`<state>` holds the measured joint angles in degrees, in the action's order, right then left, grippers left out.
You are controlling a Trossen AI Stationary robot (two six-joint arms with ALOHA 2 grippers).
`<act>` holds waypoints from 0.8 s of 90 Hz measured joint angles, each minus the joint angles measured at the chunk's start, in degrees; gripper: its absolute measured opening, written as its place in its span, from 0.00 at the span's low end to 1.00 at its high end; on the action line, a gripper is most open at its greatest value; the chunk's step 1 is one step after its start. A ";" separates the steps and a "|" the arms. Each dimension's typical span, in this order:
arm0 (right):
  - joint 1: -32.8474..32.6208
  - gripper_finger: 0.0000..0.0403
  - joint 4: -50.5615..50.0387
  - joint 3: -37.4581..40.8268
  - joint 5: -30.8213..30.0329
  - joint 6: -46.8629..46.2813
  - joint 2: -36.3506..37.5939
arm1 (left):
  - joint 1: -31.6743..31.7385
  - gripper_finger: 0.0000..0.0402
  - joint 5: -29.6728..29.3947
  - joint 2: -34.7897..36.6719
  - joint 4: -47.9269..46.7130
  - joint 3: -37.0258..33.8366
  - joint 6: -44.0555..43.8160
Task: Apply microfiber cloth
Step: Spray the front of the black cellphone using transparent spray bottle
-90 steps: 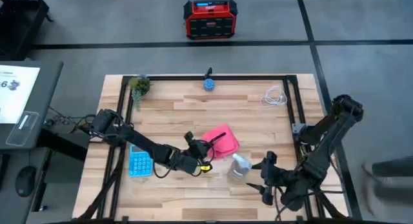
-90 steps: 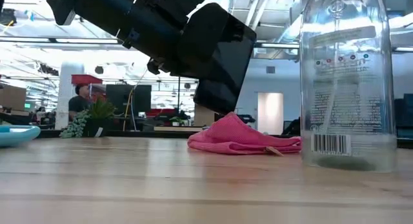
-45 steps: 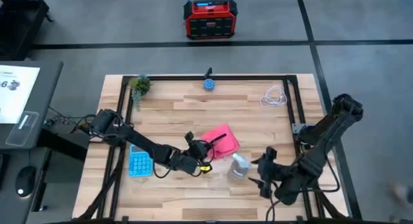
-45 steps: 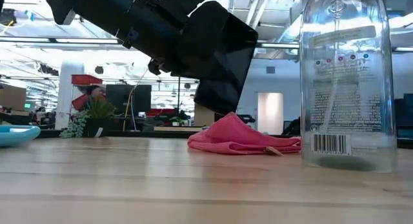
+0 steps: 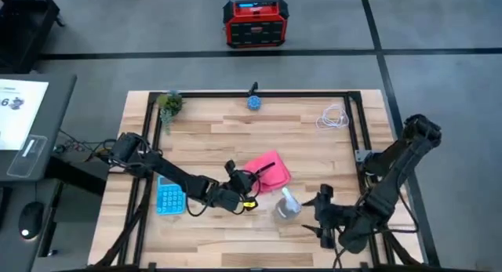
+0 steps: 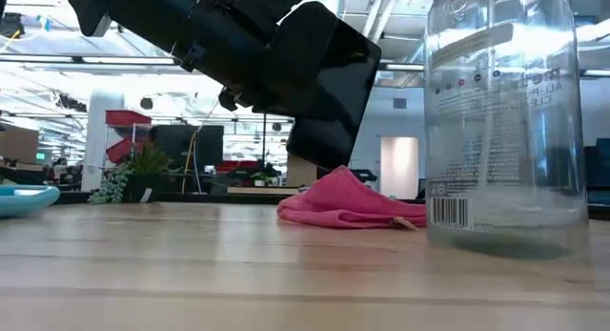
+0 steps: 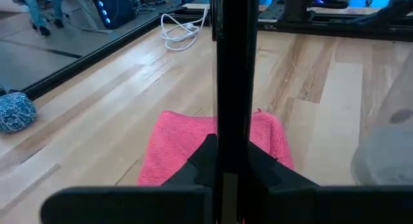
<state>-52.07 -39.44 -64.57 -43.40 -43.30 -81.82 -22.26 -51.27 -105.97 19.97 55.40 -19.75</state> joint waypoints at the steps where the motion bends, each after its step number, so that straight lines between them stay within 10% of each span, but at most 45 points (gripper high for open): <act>1: -0.13 0.71 -0.38 0.13 -0.55 -0.01 0.04 | 0.00 0.03 0.00 0.00 0.00 0.00 0.00; 31: 2.49 0.71 12.10 15.87 -1.42 3.39 11.42 | 0.23 0.03 1.64 0.00 0.02 0.00 0.00; 72: 18.36 0.73 39.79 24.28 23.40 32.90 15.65 | 1.62 0.03 4.55 0.02 0.00 0.00 -0.63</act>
<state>-33.71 0.35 -40.29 -20.00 -10.40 -66.17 -20.64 -46.72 -105.95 19.97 55.40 -20.38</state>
